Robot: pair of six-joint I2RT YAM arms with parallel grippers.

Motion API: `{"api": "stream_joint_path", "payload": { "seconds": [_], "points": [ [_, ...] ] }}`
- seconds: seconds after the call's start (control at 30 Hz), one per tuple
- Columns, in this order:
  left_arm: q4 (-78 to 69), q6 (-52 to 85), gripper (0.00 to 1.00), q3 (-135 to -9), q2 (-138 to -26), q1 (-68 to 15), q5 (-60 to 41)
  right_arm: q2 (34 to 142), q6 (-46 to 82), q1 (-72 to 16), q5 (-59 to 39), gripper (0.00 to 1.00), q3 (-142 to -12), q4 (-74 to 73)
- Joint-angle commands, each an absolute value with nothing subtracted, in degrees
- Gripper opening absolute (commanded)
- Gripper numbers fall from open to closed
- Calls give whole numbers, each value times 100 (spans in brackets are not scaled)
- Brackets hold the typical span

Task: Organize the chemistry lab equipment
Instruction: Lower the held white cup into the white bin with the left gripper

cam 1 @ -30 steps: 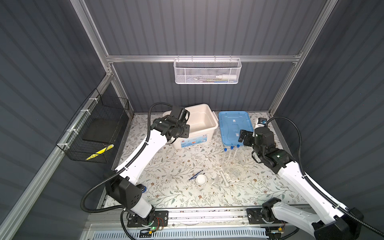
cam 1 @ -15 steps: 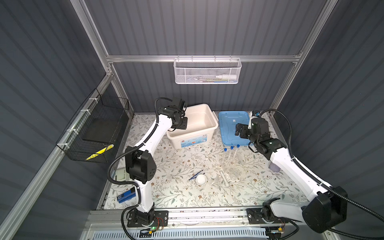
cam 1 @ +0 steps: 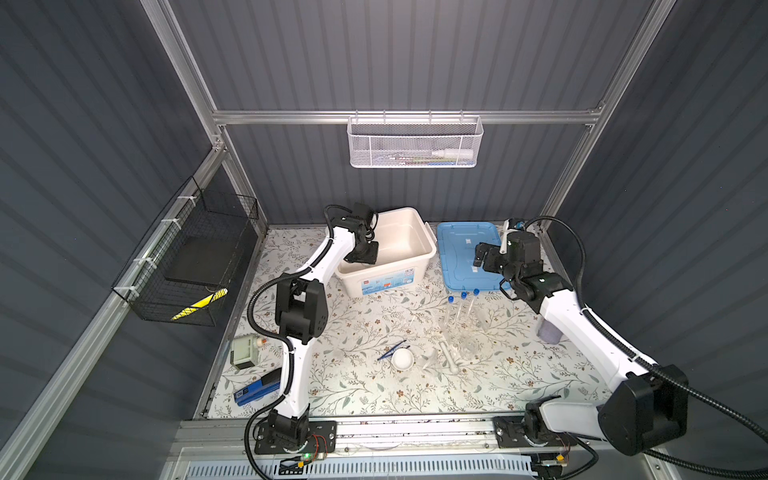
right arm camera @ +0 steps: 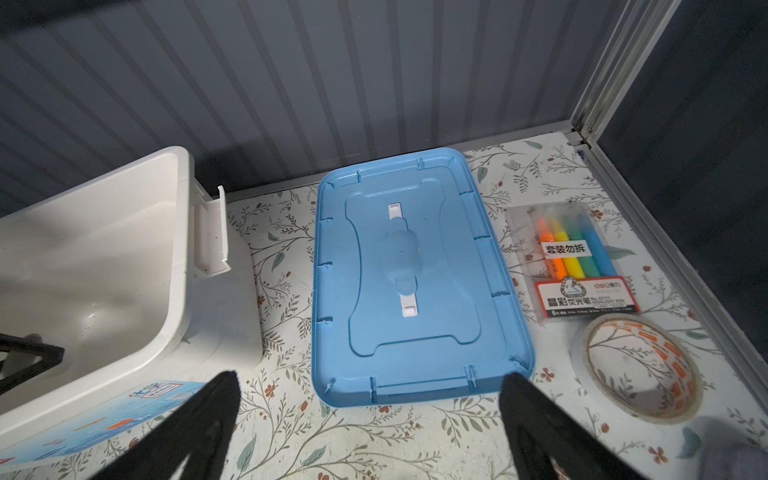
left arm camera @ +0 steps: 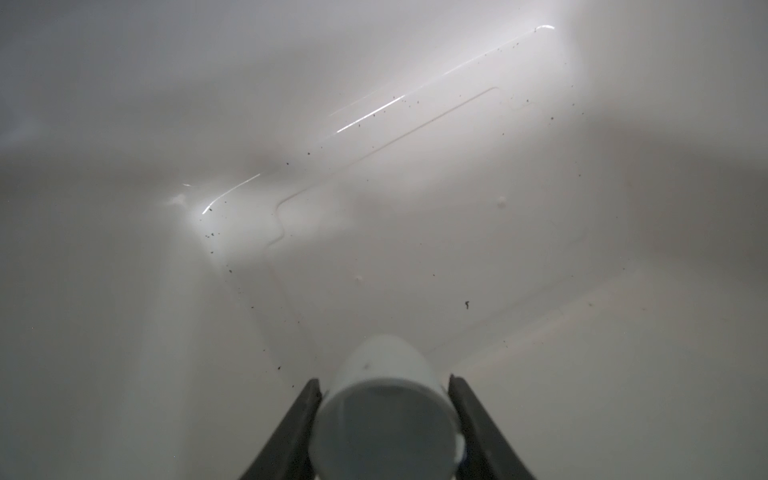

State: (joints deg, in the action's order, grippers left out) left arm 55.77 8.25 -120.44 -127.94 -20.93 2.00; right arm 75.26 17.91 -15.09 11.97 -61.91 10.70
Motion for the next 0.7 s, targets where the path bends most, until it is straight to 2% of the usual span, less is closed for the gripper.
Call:
{"api": "stream_joint_path", "payload": {
  "seconds": [0.0, 0.67],
  "points": [
    [5642, 746, 32, -12326, -12955, -2026, 55, 7629, 1793, -1455, 1117, 99, -6357, 1043],
    [5774, 945, 31, -11976, -13351, -1815, -199, 7956, 1767, -1319, 1002, 99, -6550, 1044]
  ]
}}
